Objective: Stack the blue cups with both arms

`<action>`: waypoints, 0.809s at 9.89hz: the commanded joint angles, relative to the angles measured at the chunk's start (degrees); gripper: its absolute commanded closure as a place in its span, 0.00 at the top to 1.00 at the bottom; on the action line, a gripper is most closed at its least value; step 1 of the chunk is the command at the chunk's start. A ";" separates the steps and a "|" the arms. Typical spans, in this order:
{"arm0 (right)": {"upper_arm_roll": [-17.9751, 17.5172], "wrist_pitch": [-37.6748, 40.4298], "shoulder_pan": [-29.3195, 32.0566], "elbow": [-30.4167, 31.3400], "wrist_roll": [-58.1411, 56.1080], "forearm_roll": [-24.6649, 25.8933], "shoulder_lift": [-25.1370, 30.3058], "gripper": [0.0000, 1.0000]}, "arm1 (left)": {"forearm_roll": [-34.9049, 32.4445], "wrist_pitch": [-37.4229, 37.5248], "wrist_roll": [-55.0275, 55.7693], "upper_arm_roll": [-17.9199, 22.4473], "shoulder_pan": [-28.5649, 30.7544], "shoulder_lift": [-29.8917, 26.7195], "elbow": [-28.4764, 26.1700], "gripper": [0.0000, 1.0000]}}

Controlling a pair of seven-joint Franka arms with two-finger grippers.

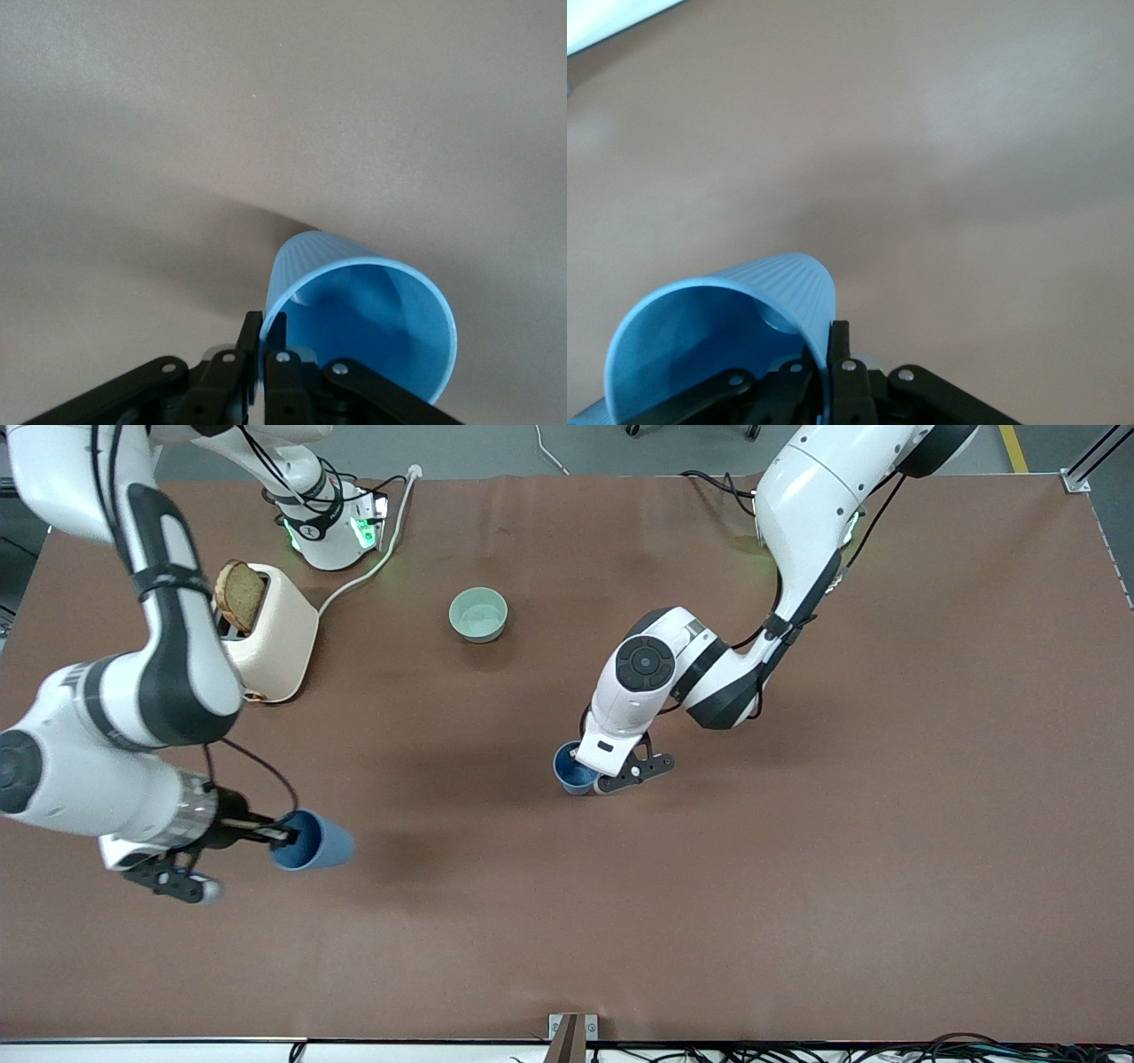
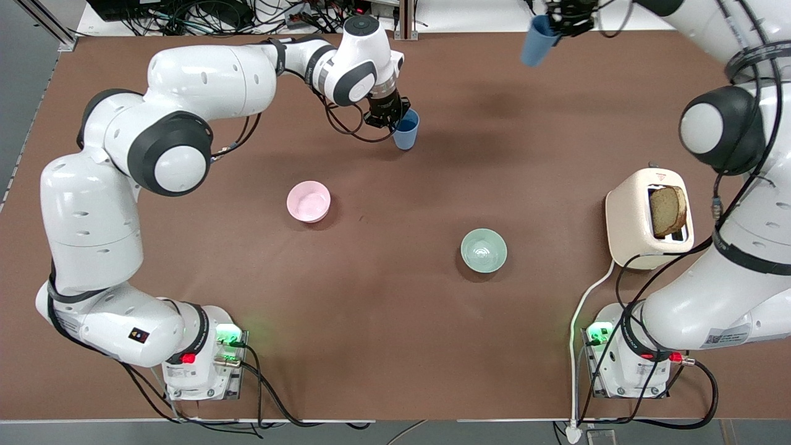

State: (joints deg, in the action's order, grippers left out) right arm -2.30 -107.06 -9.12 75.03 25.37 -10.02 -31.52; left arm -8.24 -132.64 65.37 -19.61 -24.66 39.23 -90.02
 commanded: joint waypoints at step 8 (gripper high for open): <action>0.54 -0.69 -21.01 3.55 19.80 -1.32 2.61 0.01 | -1.69 22.73 -0.74 0.45 5.13 -20.30 1.86 1.00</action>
State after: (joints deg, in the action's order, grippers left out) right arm -2.37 -106.56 -27.63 76.83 43.52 -10.12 -30.18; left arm -8.89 -113.73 66.28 -19.48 -21.98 24.21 -85.03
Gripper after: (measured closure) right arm 0.956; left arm 0.009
